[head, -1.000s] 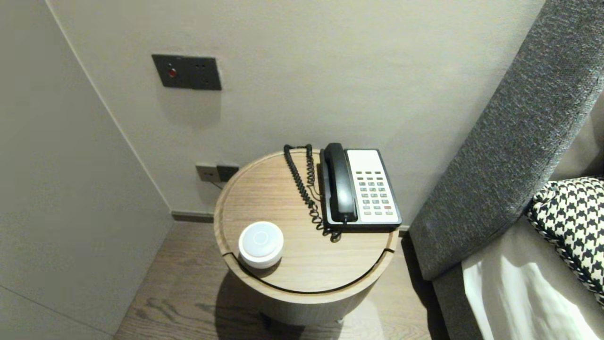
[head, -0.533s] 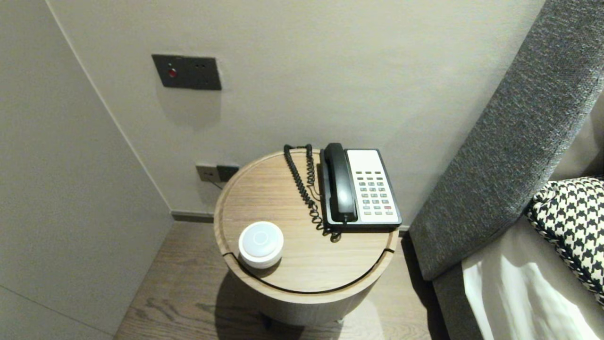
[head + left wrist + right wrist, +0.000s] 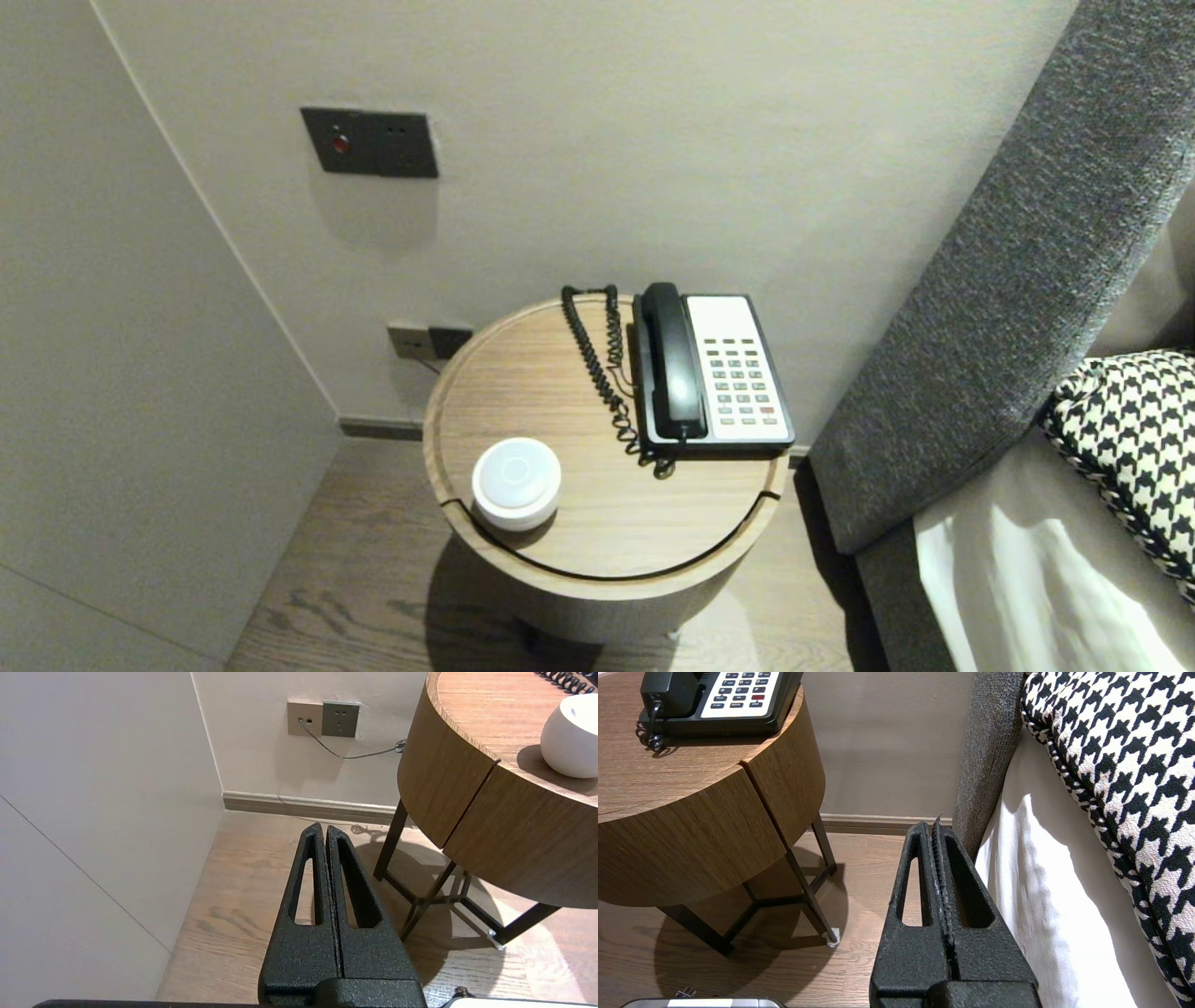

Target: Open the nightstand drawer

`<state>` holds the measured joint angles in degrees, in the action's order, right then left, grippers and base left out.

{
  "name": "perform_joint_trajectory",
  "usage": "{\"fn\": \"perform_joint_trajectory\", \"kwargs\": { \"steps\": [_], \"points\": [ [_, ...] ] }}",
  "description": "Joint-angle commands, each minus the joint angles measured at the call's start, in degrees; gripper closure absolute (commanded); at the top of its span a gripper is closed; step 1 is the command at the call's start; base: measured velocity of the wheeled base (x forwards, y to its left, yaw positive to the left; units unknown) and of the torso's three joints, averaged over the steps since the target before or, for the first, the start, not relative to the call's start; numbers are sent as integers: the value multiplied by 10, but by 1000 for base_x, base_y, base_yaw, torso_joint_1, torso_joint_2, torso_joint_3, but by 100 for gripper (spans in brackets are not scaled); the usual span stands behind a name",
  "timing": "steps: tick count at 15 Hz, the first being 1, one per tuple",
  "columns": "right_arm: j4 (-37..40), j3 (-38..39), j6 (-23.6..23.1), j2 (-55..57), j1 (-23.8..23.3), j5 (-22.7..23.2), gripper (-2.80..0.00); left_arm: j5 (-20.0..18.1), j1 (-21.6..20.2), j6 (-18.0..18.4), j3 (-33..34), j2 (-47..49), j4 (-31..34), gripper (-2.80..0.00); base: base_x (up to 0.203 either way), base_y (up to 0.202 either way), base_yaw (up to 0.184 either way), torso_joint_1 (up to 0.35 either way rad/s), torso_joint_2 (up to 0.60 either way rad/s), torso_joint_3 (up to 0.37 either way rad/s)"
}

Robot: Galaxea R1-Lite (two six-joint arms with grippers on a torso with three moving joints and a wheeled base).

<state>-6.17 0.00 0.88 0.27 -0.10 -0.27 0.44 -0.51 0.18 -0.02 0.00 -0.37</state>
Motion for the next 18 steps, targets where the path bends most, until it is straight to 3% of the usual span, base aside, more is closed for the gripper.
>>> {"fn": "perform_joint_trajectory", "kwargs": {
  "steps": [1,7,11,18],
  "points": [
    [-1,23,0,1,0,0,0,1,0,4,-7,-1,17,0,0,0,0,0,0,0],
    [-1,23,0,1,0,0,0,-14,0,18,-54,17,61,0,0,0,0,0,0,0],
    [-1,23,0,1,0,0,0,-46,0,17,-177,135,95,0,0,0,0,0,0,0],
    [-1,23,0,1,0,0,0,-38,-2,11,-425,405,125,0,0,0,0,0,0,0]
  ]
}}
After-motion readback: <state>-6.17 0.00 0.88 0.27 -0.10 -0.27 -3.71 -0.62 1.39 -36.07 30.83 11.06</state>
